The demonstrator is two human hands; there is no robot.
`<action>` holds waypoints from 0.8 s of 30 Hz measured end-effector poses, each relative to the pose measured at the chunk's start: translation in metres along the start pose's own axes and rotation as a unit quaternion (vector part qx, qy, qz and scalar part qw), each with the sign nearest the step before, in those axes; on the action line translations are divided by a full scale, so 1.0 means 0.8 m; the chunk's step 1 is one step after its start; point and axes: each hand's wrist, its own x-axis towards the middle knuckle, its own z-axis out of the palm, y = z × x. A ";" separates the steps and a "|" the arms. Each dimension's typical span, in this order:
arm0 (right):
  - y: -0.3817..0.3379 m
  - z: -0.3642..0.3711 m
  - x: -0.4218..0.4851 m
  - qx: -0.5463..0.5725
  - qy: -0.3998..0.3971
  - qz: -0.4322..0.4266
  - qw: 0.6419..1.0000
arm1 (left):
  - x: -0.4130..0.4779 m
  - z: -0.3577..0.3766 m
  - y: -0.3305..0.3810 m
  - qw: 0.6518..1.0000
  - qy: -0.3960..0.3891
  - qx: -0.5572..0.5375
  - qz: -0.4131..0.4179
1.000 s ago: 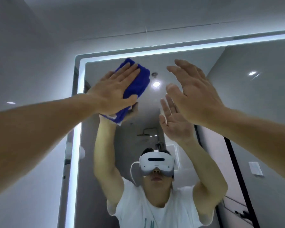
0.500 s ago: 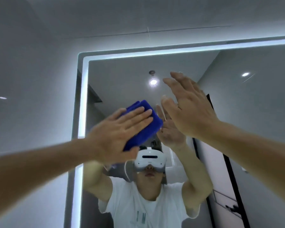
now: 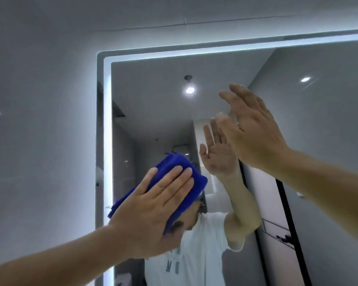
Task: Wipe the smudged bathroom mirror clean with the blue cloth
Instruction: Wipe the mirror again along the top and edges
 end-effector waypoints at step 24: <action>-0.040 0.002 -0.075 -0.021 -0.084 0.031 0.996 | -0.005 -0.001 -0.020 0.998 -0.019 -0.022 0.059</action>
